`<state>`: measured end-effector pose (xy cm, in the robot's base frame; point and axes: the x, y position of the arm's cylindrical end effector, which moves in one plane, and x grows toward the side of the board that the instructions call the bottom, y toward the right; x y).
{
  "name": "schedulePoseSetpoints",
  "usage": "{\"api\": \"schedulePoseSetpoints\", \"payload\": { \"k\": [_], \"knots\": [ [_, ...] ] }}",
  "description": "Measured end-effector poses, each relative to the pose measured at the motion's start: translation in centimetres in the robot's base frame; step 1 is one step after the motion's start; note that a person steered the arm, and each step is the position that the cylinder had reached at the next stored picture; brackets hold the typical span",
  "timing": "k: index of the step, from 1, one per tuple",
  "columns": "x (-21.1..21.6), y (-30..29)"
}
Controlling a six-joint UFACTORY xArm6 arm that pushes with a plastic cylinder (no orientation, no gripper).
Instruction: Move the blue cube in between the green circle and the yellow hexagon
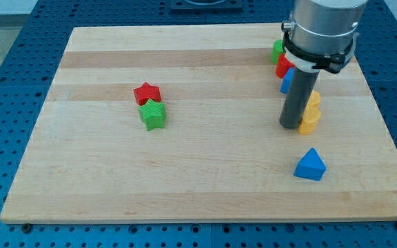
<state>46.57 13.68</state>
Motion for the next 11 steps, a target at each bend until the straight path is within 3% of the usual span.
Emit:
{"api": "schedulePoseSetpoints", "payload": {
  "k": [8, 9, 11],
  "knots": [
    [-0.2, -0.6],
    [0.6, -6.9],
    [7.6, -21.1]
  ]
}}
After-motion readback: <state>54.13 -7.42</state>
